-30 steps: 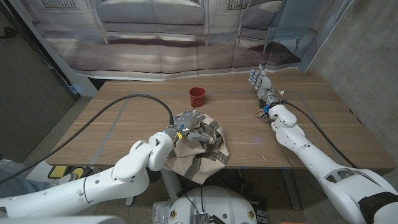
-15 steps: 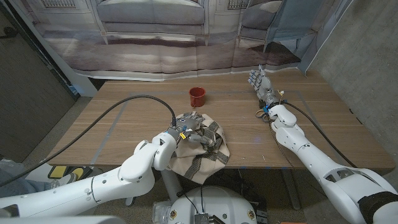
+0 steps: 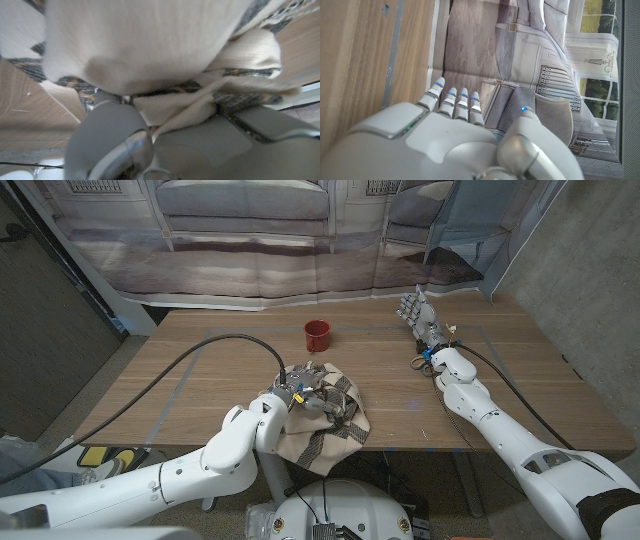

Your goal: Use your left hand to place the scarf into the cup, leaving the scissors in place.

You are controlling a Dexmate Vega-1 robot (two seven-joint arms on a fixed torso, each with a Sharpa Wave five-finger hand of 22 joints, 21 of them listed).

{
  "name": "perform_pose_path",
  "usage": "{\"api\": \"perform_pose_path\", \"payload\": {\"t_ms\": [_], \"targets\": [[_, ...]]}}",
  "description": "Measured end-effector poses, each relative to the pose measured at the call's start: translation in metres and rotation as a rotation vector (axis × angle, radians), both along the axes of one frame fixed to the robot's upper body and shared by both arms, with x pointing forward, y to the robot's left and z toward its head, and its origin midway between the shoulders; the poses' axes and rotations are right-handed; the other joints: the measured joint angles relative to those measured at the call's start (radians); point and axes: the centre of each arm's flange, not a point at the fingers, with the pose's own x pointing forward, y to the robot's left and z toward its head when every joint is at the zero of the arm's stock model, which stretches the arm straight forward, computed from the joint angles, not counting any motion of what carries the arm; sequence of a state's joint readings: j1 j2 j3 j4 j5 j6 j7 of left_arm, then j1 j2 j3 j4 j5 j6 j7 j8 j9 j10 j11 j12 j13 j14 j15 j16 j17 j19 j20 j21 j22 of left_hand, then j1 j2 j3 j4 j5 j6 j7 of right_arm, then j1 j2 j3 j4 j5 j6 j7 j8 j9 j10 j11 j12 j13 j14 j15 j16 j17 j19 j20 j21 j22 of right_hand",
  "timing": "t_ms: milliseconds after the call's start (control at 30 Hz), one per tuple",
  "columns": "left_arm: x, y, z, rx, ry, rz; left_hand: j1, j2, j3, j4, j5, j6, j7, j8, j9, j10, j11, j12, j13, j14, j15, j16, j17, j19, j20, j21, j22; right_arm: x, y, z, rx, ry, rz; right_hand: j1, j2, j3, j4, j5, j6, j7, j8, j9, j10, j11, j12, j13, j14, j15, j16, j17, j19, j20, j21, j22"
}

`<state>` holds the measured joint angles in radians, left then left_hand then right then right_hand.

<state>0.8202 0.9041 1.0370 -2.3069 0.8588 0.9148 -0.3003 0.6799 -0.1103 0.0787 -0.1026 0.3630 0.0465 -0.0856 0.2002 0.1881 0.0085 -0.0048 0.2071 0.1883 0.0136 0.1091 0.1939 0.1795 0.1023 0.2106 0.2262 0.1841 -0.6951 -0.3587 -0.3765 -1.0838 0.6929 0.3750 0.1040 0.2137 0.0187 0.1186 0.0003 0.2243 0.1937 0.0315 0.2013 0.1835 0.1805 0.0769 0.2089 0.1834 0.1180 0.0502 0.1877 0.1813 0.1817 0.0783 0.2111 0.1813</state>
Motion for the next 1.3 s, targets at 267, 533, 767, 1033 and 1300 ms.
{"api": "perform_pose_path", "payload": {"t_ms": [267,533,767,1033,1300], "targets": [[0.003,-0.002,-0.001,0.005,0.009,0.023,0.024,0.011,0.000,-0.008,0.000,0.000,0.000,0.000,0.000,0.001,0.001,0.000,0.000,0.014,-0.004,0.003,0.000,0.053,0.001,0.018,0.005,0.002,0.000,-0.002,0.003,0.005,0.002,0.000,0.000,-0.004,-0.004,0.000,0.003,-0.003,0.000,0.000,0.000,0.000,0.000,0.000,0.006,-0.006,0.000,0.000,0.004,-0.004,0.000,0.000],[0.005,-0.007,-0.004,0.015,0.008,0.040,0.046,0.017,0.006,-0.014,0.009,-0.005,0.006,0.000,0.000,0.001,0.001,0.000,0.005,0.014,-0.004,0.003,0.000,0.080,0.002,0.025,0.005,0.002,-0.001,-0.001,0.008,0.003,0.001,0.000,0.000,-0.004,-0.004,0.000,0.003,-0.003,0.000,0.000,0.000,0.000,0.000,0.000,0.005,-0.006,0.000,0.000,0.007,-0.007,0.000,0.000],[0.006,-0.009,-0.001,0.033,-0.016,0.071,0.091,0.041,0.019,-0.027,0.009,-0.005,0.016,0.000,0.000,0.002,0.012,0.000,0.005,0.020,0.002,0.003,0.000,0.119,0.009,0.033,0.002,0.000,-0.005,-0.001,0.010,-0.001,-0.003,0.000,0.000,-0.004,-0.004,-0.008,0.003,-0.003,0.000,0.003,0.000,0.000,0.000,0.000,0.005,-0.006,0.000,0.000,0.018,0.004,0.000,0.000],[0.006,-0.012,0.000,0.044,-0.039,0.092,0.208,0.098,0.056,-0.055,0.002,-0.003,0.029,0.000,0.005,0.011,0.021,0.000,0.005,0.028,0.009,0.003,0.005,0.173,0.006,0.033,0.001,-0.002,-0.008,-0.001,0.013,-0.004,-0.003,0.000,0.000,-0.004,-0.004,-0.008,0.003,-0.003,0.000,0.005,0.000,0.000,0.000,0.000,0.005,-0.006,0.000,0.000,0.034,0.020,0.004,0.000],[0.007,-0.014,-0.001,0.045,-0.054,0.122,0.378,0.159,0.108,-0.069,-0.037,0.002,0.048,0.008,0.010,0.027,0.022,0.004,0.008,0.085,0.002,0.011,0.005,0.259,0.009,0.049,0.000,-0.003,-0.009,-0.001,0.013,-0.004,-0.002,0.000,0.000,-0.008,-0.008,-0.008,0.003,-0.003,0.000,0.005,0.000,0.000,0.000,0.000,0.014,-0.007,0.000,0.000,0.052,0.031,0.006,0.000]]}}
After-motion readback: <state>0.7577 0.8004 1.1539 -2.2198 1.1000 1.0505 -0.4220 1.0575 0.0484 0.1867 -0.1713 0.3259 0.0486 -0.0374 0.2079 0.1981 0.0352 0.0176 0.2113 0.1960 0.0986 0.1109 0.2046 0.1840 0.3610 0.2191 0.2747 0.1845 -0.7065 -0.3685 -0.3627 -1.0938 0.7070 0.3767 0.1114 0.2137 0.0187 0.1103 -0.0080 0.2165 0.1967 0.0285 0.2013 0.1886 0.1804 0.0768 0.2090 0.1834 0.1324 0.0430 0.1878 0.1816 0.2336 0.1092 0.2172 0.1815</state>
